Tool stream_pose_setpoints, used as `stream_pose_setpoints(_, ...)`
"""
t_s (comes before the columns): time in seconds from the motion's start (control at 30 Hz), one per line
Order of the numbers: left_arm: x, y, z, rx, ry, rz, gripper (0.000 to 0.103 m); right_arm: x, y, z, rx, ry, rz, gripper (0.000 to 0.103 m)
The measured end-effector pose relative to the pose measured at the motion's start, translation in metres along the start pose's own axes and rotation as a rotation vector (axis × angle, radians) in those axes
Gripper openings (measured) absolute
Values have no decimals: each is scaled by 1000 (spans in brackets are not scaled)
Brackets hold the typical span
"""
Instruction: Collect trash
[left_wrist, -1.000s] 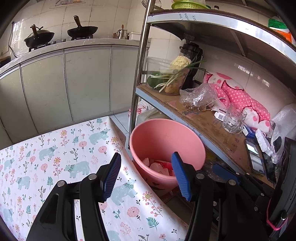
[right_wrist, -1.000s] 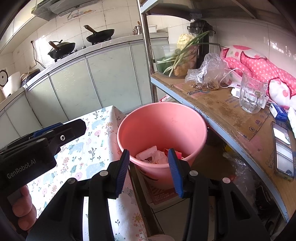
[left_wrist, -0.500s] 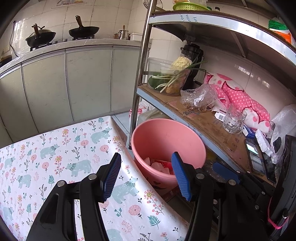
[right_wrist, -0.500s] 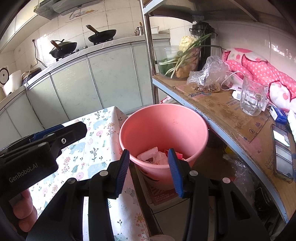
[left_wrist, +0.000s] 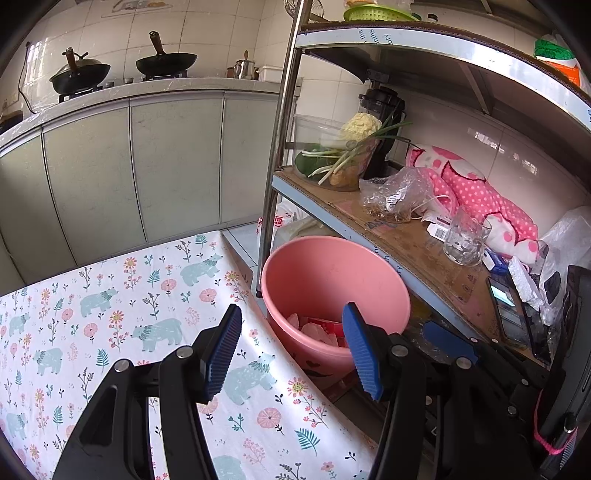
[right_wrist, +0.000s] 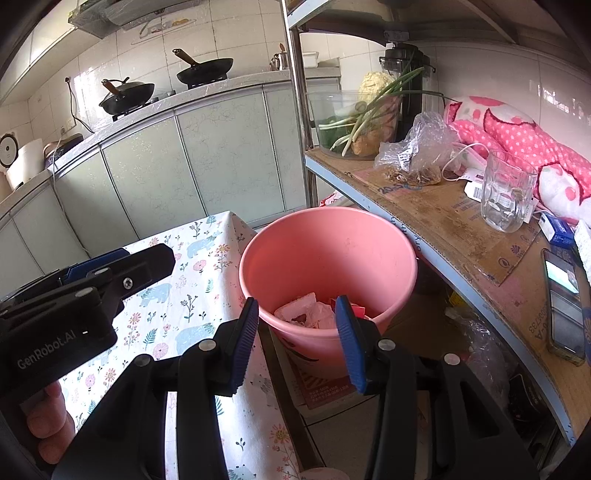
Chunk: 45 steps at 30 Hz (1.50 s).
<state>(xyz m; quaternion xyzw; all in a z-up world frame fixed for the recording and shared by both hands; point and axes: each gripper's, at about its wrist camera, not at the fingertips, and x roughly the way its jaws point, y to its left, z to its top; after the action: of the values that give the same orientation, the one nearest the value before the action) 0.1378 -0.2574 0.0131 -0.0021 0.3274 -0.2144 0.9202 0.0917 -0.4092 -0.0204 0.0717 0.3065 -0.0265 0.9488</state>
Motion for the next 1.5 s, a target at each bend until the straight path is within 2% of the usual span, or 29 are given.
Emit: stream_pose_setpoints(1.5,-2,1,-5,7,-4,-6,56,6,4,-1,-24,15,-6,44)
